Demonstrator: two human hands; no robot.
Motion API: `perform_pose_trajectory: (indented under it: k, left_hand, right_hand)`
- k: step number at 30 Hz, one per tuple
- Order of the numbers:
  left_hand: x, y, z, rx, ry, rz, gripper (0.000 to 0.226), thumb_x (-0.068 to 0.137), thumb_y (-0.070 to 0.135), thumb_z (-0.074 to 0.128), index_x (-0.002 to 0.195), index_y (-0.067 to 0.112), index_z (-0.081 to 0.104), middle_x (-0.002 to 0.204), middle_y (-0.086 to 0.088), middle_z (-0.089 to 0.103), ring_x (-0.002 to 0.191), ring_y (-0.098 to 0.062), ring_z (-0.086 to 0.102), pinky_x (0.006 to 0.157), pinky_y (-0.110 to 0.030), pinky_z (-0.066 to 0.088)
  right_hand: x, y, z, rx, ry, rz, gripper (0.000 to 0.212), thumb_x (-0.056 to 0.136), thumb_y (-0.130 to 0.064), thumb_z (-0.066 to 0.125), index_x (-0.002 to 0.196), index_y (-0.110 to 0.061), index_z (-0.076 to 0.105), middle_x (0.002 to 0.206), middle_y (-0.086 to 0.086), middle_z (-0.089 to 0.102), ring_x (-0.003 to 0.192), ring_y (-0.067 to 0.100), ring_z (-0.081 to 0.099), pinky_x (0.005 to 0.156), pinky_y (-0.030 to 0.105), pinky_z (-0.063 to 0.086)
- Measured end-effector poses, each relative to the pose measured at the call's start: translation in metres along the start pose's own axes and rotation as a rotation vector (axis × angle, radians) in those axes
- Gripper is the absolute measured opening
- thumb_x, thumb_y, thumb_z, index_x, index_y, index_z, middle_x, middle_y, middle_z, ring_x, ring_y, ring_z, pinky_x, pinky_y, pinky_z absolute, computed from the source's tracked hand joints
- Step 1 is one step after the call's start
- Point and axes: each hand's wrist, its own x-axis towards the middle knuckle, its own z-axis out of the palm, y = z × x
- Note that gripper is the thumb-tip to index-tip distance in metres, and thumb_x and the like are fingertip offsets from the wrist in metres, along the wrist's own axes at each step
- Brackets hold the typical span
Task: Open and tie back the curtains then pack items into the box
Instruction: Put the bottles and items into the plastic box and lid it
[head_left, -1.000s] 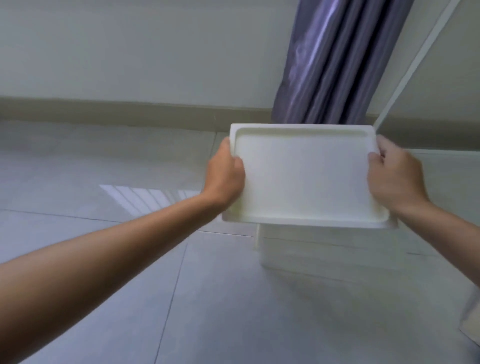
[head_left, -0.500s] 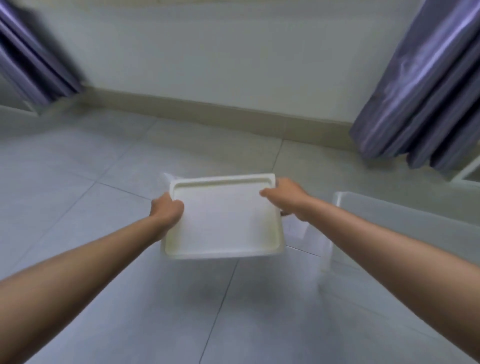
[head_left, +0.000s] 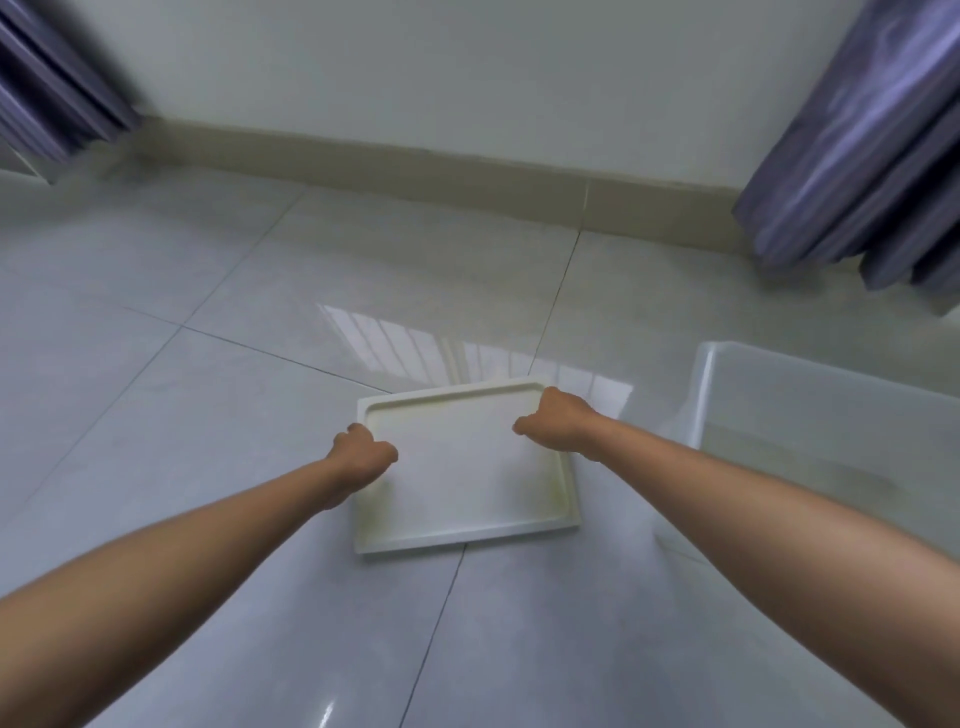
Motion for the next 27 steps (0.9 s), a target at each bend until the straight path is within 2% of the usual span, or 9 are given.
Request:
perform_pose_trajectory:
  k: [2, 4, 8, 11, 14, 16, 21, 24, 27]
  left_hand:
    - [0.002, 0.000, 0.001, 0.012, -0.030, 0.005, 0.073, 0.091, 0.024, 0.053, 0.147, 0.001, 0.012, 0.151, -0.017, 0.023, 0.134, -0.034, 0.031, 0.103, -0.040, 0.035]
    - [0.005, -0.002, 0.001, 0.028, -0.083, 0.009, 0.077, 0.091, 0.025, 0.054, 0.149, 0.002, 0.008, 0.152, -0.016, 0.022, 0.136, -0.033, 0.029, 0.107, -0.041, 0.033]
    - [-0.001, 0.010, 0.006, 0.069, -0.137, 0.048, 0.083, 0.091, 0.025, 0.056, 0.149, 0.003, 0.001, 0.154, -0.017, 0.021, 0.138, -0.033, 0.028, 0.111, -0.040, 0.030]
    - [-0.012, 0.043, 0.008, 0.174, -0.058, 0.177, 0.083, 0.092, 0.023, 0.057, 0.149, 0.000, 0.001, 0.155, -0.019, 0.016, 0.141, -0.033, 0.023, 0.111, -0.038, 0.024]
    - [-0.024, 0.101, 0.005, 0.341, 0.103, 0.503, 0.080, 0.091, 0.018, 0.061, 0.147, -0.006, 0.010, 0.154, -0.023, 0.016, 0.142, -0.033, 0.019, 0.114, -0.034, 0.018]
    - [-0.041, 0.152, 0.011, 0.400, 0.138, 0.724, 0.077, 0.090, 0.017, 0.061, 0.147, -0.005, 0.013, 0.154, -0.024, 0.017, 0.143, -0.033, 0.019, 0.115, -0.036, 0.017]
    - [-0.133, 0.290, 0.076, 0.380, 0.158, 1.161, 0.075, 0.092, 0.020, 0.056, 0.150, 0.002, 0.011, 0.156, -0.018, 0.013, 0.146, -0.025, 0.011, 0.116, -0.029, 0.012]
    - [-0.205, 0.348, 0.148, 0.401, 0.061, 1.390, 0.073, 0.093, 0.021, 0.055, 0.150, 0.005, 0.013, 0.157, -0.015, 0.014, 0.145, -0.023, 0.013, 0.114, -0.026, 0.012]
    - [-0.273, 0.381, 0.226, 0.505, -0.065, 1.618, 0.064, 0.094, 0.027, 0.053, 0.148, 0.011, 0.024, 0.156, -0.014, 0.020, 0.142, -0.028, 0.023, 0.116, -0.038, 0.021]
  right_hand:
    - [-0.006, 0.004, -0.001, -0.025, -0.065, -0.021, 0.084, 0.095, -0.036, 0.054, 0.152, -0.001, 0.003, 0.154, 0.015, 0.028, 0.137, 0.032, 0.035, 0.104, 0.034, 0.036]
    - [-0.013, 0.009, -0.002, -0.048, -0.101, -0.044, 0.090, 0.095, -0.041, 0.054, 0.153, -0.005, -0.004, 0.159, 0.014, 0.019, 0.143, 0.032, 0.027, 0.110, 0.035, 0.030]
    - [-0.029, 0.014, -0.010, -0.170, -0.089, -0.116, 0.088, 0.097, -0.044, 0.051, 0.153, -0.008, -0.007, 0.158, 0.014, 0.022, 0.142, 0.031, 0.028, 0.111, 0.034, 0.029]
    - [-0.052, 0.011, -0.031, -0.246, 0.015, -0.304, 0.077, 0.096, -0.041, 0.052, 0.154, -0.012, 0.011, 0.155, 0.011, 0.030, 0.140, 0.030, 0.032, 0.110, 0.034, 0.031]
    - [-0.089, 0.021, -0.071, -0.215, 0.239, -0.475, 0.056, 0.095, -0.033, 0.057, 0.145, -0.016, 0.039, 0.146, 0.007, 0.047, 0.131, 0.025, 0.046, 0.103, 0.027, 0.034]
    - [-0.119, 0.044, -0.102, -0.126, 0.390, -0.516, 0.047, 0.093, -0.027, 0.061, 0.136, -0.015, 0.050, 0.133, 0.008, 0.058, 0.117, 0.023, 0.057, 0.097, 0.027, 0.040]
    - [-0.192, 0.153, -0.169, 0.060, 0.681, -0.303, 0.036, 0.089, -0.025, 0.065, 0.124, -0.020, 0.059, 0.115, 0.001, 0.066, 0.094, 0.016, 0.065, 0.090, 0.026, 0.048]
    - [-0.236, 0.235, -0.190, 0.157, 0.829, -0.106, 0.027, 0.088, -0.023, 0.065, 0.115, -0.020, 0.064, 0.103, -0.003, 0.068, 0.090, 0.014, 0.065, 0.088, 0.028, 0.050]
    - [-0.282, 0.321, -0.187, 0.294, 0.914, 0.117, 0.014, 0.088, -0.019, 0.064, 0.101, -0.021, 0.069, 0.092, -0.002, 0.071, 0.085, 0.018, 0.069, 0.083, 0.028, 0.052]
